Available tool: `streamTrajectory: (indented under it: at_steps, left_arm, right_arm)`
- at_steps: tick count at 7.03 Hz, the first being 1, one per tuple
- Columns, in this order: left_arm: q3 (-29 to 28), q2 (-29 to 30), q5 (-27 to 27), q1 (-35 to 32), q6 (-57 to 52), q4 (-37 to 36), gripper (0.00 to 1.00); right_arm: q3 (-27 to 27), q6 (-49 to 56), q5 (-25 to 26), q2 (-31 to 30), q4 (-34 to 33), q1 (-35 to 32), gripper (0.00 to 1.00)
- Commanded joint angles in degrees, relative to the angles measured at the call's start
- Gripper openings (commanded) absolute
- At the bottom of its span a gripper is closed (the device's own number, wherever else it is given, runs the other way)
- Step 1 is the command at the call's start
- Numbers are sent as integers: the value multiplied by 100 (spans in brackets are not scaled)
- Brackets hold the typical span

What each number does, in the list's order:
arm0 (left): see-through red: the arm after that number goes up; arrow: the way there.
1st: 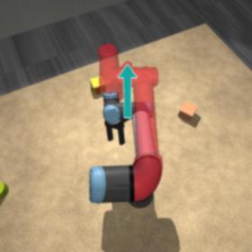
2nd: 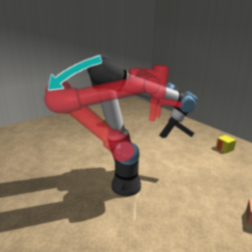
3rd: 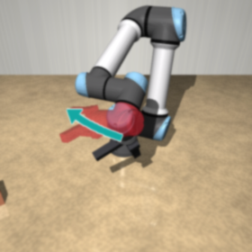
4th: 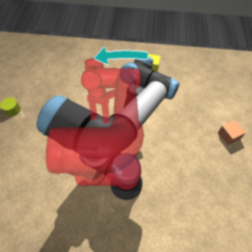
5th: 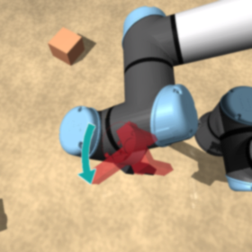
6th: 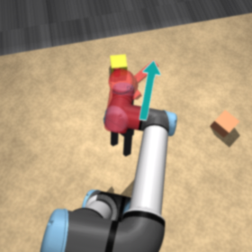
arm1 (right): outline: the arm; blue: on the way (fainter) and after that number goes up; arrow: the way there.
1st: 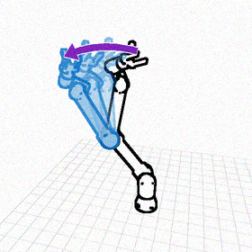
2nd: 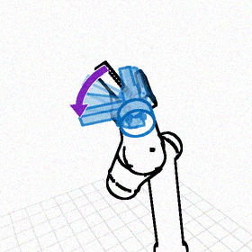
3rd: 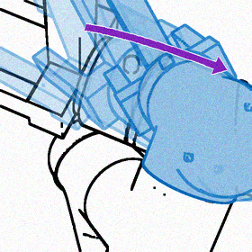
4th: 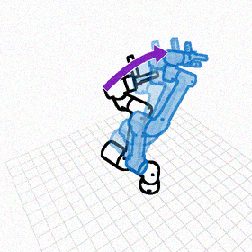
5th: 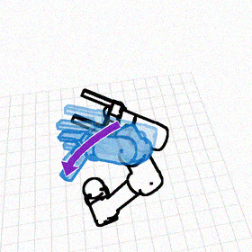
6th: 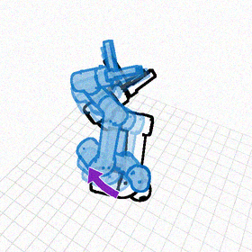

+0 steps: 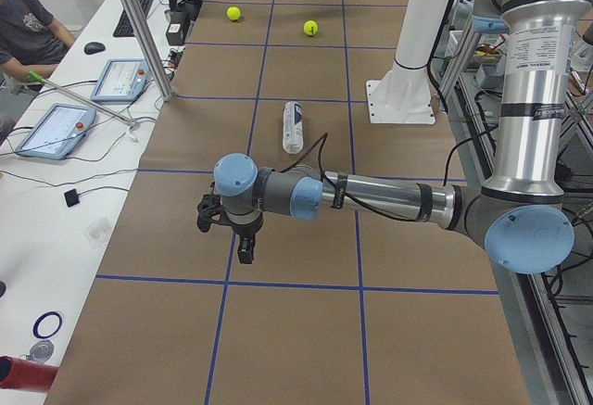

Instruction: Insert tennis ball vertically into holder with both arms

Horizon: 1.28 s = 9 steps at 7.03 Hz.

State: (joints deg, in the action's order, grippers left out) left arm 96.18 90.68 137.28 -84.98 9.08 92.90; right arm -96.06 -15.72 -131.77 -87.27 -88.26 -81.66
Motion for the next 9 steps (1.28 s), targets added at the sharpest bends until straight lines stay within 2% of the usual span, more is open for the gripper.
streamTrajectory:
  at_steps: [1, 2, 3, 4, 5, 8, 9]
  left_arm:
    - [137, 29, 9, 34, 50, 454, 100]
    - [225, 73, 9, 95, 41, 753, 100]
    - [260, 82, 9, 444, 41, 1530, 95]
    - [322, 82, 9, 717, 59, 2060, 98]
    - [444, 238, 0, 1103, -2, 2283, 98]
    - [621, 1396, -61, 2368, 129, 2347, 100]
    - [621, 1731, -61, 2668, 129, 2155, 100]
  right_arm:
    - [26, -1, -7, -18, 1, 1, 100]
    - [17, -1, -16, -18, 10, 1, 100]
    - [26, -1, -7, -18, 10, 1, 100]
    - [35, -10, -7, -18, 10, 1, 100]
    - [35, -2, -7, -18, 10, 1, 100]
    - [35, -10, -7, -10, 1, 1, 100]
    - [35, -10, -7, -10, 1, 1, 100]
